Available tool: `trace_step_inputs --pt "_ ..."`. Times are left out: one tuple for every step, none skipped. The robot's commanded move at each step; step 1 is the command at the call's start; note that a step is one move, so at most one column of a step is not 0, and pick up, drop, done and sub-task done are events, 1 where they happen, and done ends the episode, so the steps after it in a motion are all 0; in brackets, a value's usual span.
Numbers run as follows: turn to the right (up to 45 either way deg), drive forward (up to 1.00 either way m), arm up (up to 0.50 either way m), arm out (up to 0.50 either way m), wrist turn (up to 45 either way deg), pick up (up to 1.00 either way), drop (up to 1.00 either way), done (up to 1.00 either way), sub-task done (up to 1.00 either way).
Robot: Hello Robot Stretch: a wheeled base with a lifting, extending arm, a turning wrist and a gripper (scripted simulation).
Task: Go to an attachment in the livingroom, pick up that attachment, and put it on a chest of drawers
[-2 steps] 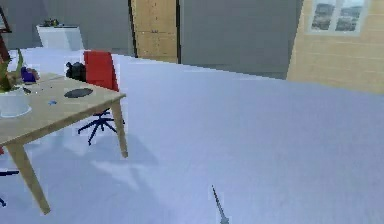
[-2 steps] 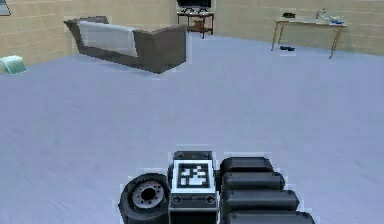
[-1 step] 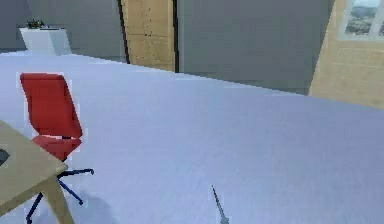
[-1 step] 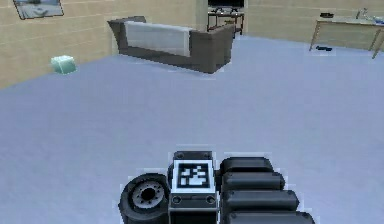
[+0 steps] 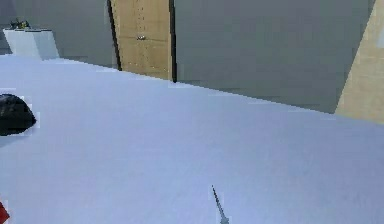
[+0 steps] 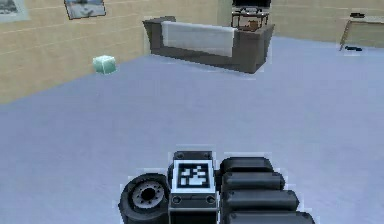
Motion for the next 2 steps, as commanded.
trace_step_inputs --pt "-12.0 0.0 0.0 0.0 0.0 0.0 0.0 0.0 0.0" --pt "0.0 0.45 0.0 0.0 0.0 0.0 0.0 0.0 0.0"
